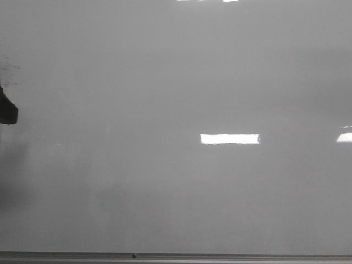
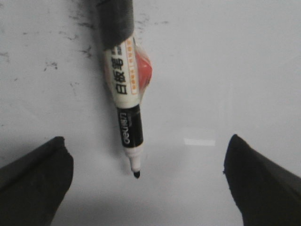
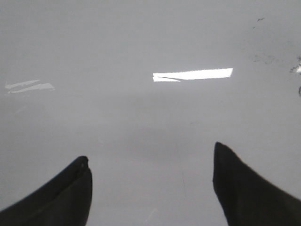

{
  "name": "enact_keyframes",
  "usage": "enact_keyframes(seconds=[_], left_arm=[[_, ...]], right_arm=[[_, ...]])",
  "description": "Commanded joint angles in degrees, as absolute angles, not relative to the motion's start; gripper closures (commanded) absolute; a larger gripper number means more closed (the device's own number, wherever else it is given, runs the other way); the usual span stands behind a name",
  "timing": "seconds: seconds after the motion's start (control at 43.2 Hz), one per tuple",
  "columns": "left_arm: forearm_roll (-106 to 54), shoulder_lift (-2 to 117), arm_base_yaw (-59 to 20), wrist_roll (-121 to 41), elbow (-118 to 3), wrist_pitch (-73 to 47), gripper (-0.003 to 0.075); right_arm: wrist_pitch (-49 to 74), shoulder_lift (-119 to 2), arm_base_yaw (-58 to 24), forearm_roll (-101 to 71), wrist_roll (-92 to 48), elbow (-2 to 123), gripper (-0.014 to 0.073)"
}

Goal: Write number 9 on whiteboard

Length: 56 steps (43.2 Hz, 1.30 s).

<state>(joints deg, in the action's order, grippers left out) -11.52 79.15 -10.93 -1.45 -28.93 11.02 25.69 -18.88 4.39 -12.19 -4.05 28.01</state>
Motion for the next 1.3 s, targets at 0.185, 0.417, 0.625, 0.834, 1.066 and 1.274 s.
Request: enact_keyframes(seconds=[0.185, 0.417, 0.625, 0.834, 1.066, 1.274], left_arm=[[-12.0, 86.6, -10.9, -1.3, -33.3, 23.6, 0.0135], [-12.0, 87.9, -10.9, -1.3, -33.3, 26.0, 0.0408], [-12.0, 88.6, -10.9, -1.3, -33.3, 25.9, 0.0643], [-12.0, 87.3, -10.9, -1.3, -33.3, 21.6, 0.0713], [-11.6, 79.5, -11.3, -2.0, -40.2, -13.4, 0.0713], [-15.2, 75.8, -17.2, -16.3, -50.6, -36.6, 0.0713]], right_arm=[[21.6, -19.8, 4.3, -12.5, -4.3, 30.1, 0.0034], [21.5, -19.8, 4.3, -12.5, -4.3, 30.1, 0.0034], [21.4, -19.8, 4.3, -12.5, -4.3, 30.1, 0.0034], [21.7, -19.8, 4.3, -12.5, -4.3, 30.1, 0.0034], [28.3, -22.9, 4.3, -12.6, -4.9, 33.8, 0.0034], [37.6, -32.7, 1.2, -18.3, -13.6, 41.7, 0.0034]])
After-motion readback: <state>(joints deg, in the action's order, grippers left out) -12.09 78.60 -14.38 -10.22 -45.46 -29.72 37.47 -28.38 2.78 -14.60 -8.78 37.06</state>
